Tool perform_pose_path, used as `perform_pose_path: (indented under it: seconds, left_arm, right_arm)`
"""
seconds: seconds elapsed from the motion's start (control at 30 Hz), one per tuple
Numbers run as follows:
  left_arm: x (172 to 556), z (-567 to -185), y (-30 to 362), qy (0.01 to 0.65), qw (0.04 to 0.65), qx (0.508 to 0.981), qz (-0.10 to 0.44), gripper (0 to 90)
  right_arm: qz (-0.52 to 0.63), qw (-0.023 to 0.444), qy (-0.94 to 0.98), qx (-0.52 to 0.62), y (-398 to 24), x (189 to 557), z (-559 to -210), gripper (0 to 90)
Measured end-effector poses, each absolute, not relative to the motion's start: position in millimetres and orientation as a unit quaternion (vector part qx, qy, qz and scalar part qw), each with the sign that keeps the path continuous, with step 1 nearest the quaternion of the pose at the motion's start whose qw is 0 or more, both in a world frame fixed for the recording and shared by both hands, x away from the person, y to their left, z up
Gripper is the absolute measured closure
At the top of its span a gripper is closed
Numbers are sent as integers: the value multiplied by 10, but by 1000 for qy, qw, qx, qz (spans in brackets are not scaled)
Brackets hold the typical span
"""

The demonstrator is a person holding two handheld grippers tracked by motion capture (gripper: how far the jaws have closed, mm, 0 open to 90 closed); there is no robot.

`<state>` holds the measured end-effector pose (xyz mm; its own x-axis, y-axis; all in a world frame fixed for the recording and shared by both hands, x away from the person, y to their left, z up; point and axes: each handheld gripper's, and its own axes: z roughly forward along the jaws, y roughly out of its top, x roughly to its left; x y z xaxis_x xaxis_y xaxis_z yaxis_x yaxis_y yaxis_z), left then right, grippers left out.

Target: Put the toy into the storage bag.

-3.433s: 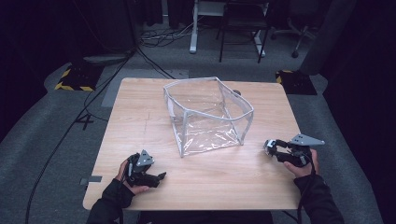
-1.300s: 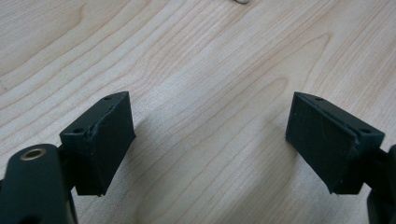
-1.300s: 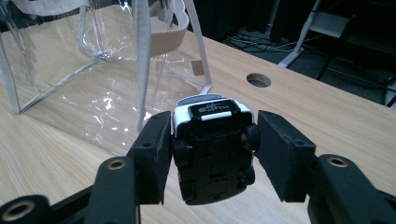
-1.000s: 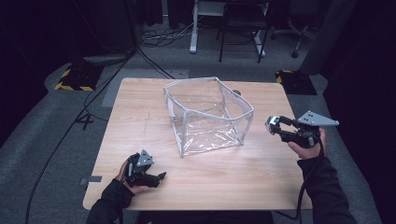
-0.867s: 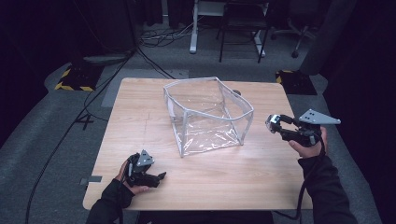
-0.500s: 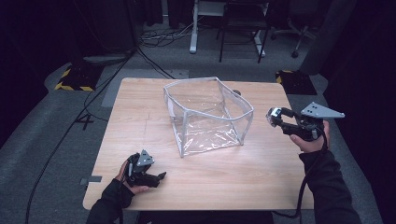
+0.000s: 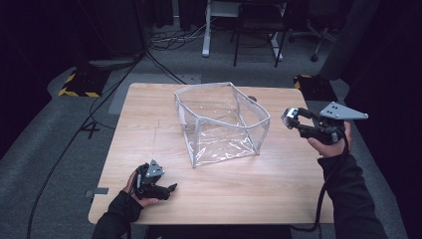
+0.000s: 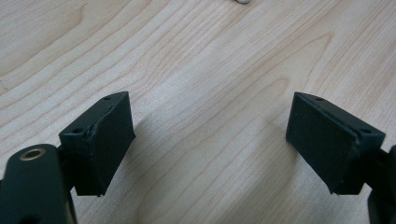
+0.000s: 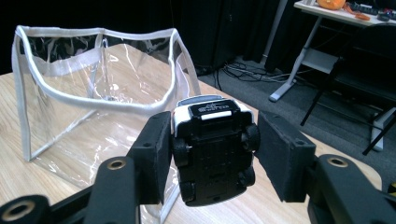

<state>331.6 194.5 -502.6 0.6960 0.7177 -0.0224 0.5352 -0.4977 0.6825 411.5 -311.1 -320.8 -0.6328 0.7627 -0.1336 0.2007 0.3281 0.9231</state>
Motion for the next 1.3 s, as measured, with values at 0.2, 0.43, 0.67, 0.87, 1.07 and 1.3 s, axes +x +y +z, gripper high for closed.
perform_pose_path:
  seconds: [0.2, 0.43, 0.67, 0.87, 1.07, 1.3]
  left_arm:
    - [3316, -5025, 1945, 366, 342, 855, 134, 154]
    - [3316, -5025, 1946, 366, 341, 855, 135, 154]
    - [3315, -5025, 1946, 366, 341, 855, 134, 154]
    - [3315, -5026, 1946, 366, 341, 855, 134, 154]
    - [3316, -5025, 1946, 366, 341, 855, 135, 154]
    - [3314, -5025, 1946, 366, 341, 855, 134, 154]
  right_arm:
    - [491, 291, 760, 312, -3060, 4126, -3130, 470]
    - [496, 295, 760, 300, -2991, 4121, -3049, 470]
    - [501, 296, 756, 300, -2947, 4130, -3004, 470]
    - [504, 301, 755, 293, -2899, 4141, -2952, 470]
    - [510, 300, 754, 287, -2815, 4155, -2907, 470]
    - [515, 294, 754, 283, -2695, 4187, -2870, 470]
